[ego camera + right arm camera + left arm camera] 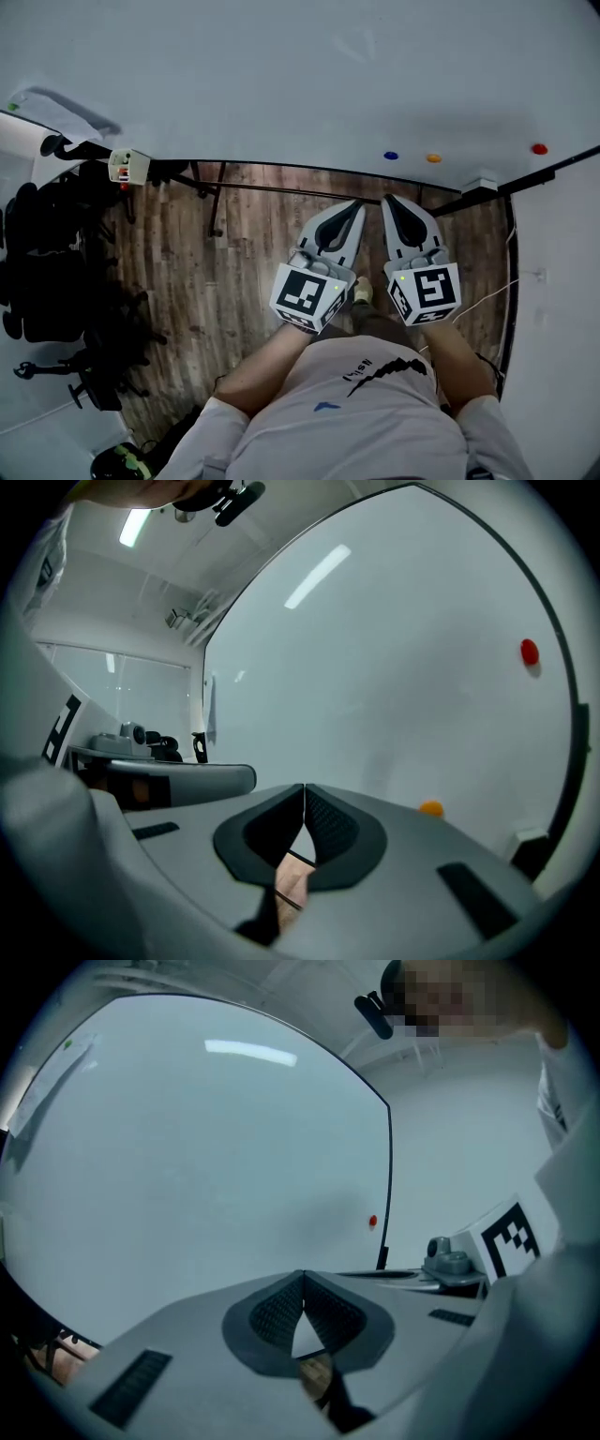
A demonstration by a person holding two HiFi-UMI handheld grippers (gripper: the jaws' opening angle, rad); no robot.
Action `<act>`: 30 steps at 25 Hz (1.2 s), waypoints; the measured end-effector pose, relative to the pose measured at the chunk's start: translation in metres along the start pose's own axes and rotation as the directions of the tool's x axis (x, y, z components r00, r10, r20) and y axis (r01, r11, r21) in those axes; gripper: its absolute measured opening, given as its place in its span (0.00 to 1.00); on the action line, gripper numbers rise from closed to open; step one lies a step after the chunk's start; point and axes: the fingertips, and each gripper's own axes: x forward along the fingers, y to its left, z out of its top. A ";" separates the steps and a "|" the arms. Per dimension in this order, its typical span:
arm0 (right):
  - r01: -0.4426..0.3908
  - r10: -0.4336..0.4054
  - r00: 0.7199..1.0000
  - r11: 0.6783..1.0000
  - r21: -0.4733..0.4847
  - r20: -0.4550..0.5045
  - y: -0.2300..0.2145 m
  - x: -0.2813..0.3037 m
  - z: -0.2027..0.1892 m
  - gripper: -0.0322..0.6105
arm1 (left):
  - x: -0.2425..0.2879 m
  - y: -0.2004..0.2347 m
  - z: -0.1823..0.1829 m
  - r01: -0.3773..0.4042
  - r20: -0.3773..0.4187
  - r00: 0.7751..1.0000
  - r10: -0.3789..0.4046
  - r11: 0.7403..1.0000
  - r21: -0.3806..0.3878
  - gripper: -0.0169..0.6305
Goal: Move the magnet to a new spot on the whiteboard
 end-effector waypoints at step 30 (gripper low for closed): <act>0.410 -0.390 0.912 0.874 0.262 -0.126 -0.093 0.091 -0.087 0.26 | 0.027 0.064 -0.034 0.121 -0.131 0.984 -0.119 0.993 0.010 0.05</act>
